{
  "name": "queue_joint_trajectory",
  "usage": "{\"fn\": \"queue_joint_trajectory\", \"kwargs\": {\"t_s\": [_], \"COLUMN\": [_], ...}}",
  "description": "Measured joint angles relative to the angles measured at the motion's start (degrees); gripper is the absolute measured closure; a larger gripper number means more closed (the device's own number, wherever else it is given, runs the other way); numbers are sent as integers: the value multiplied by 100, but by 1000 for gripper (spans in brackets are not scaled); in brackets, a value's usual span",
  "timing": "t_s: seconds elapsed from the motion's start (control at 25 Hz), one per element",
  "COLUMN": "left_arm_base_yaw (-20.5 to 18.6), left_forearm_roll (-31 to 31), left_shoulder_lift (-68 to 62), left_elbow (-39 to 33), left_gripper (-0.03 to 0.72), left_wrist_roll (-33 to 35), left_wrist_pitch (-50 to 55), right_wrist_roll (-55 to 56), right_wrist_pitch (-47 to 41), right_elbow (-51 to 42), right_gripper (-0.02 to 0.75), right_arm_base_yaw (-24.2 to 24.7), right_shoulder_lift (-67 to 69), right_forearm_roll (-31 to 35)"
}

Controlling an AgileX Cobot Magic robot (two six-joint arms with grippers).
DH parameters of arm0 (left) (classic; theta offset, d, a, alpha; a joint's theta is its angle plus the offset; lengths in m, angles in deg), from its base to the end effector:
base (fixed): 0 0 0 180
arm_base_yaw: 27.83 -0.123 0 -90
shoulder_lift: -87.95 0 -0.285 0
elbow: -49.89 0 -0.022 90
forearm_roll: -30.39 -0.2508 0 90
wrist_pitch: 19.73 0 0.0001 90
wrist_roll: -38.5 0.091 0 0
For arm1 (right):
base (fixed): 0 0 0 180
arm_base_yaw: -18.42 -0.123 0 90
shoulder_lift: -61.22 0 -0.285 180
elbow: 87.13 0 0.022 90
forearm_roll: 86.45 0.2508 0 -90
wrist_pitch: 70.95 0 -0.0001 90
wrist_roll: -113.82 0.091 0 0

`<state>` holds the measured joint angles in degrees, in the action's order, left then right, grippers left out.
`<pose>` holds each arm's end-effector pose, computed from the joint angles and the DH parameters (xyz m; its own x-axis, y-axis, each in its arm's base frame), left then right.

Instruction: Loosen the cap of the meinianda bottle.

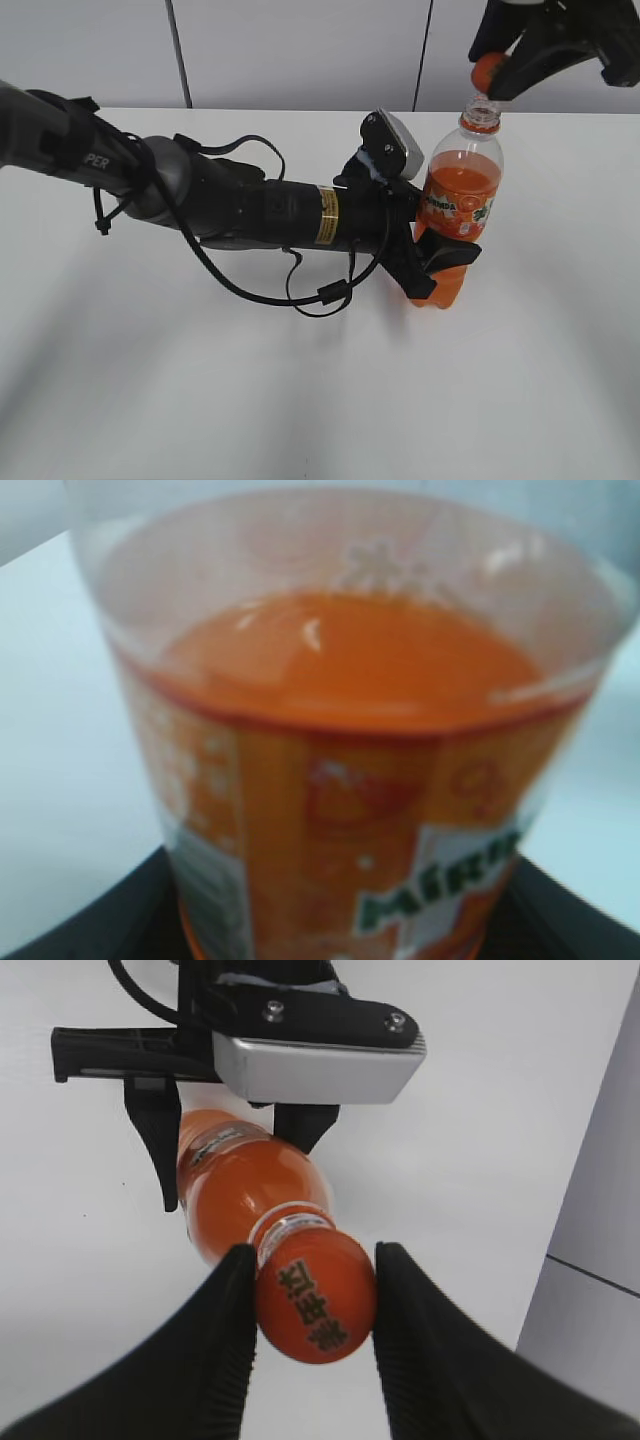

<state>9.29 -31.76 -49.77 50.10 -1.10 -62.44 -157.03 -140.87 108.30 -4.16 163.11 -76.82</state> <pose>0.3362 -0.3228 0.1148 -0.0830 0.3172 -0.9447 0.9719 0.2352 -0.0064 0.3121 0.1453 0.3571 0.4009 -0.9018 -0.1611 -0.8625 -0.3123 -0.3983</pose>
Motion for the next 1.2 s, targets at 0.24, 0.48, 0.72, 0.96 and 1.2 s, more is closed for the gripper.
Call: {"fn": "queue_joint_trajectory", "kwargs": {"t_s": [0.24, 0.48, 0.72, 0.96, 1.2], "left_arm_base_yaw": [0, 0, 0, 0, 0], "left_forearm_roll": [0, 0, 0, 0, 0], "left_shoulder_lift": [0, 0, 0, 0, 0], "left_elbow": [0, 0, 0, 0, 0], "left_gripper": [265, 265, 265, 265, 265], "left_wrist_roll": [0, 0, 0, 0, 0], "left_wrist_pitch": [0, 5, 5, 5, 5], "right_wrist_roll": [1430, 4382, 6352, 7437, 7569], "right_wrist_pitch": [0, 0, 0, 0, 285], "right_elbow": [0, 0, 0, 0, -359], "right_gripper": [466, 466, 466, 466, 466], "right_arm_base_yaw": [0, 5, 375, 1751, 2985], "right_shoulder_lift": [-334, -560, -619, -619, -625], "right_forearm_roll": [-131, -1028, -1303, -1014, -342]}}
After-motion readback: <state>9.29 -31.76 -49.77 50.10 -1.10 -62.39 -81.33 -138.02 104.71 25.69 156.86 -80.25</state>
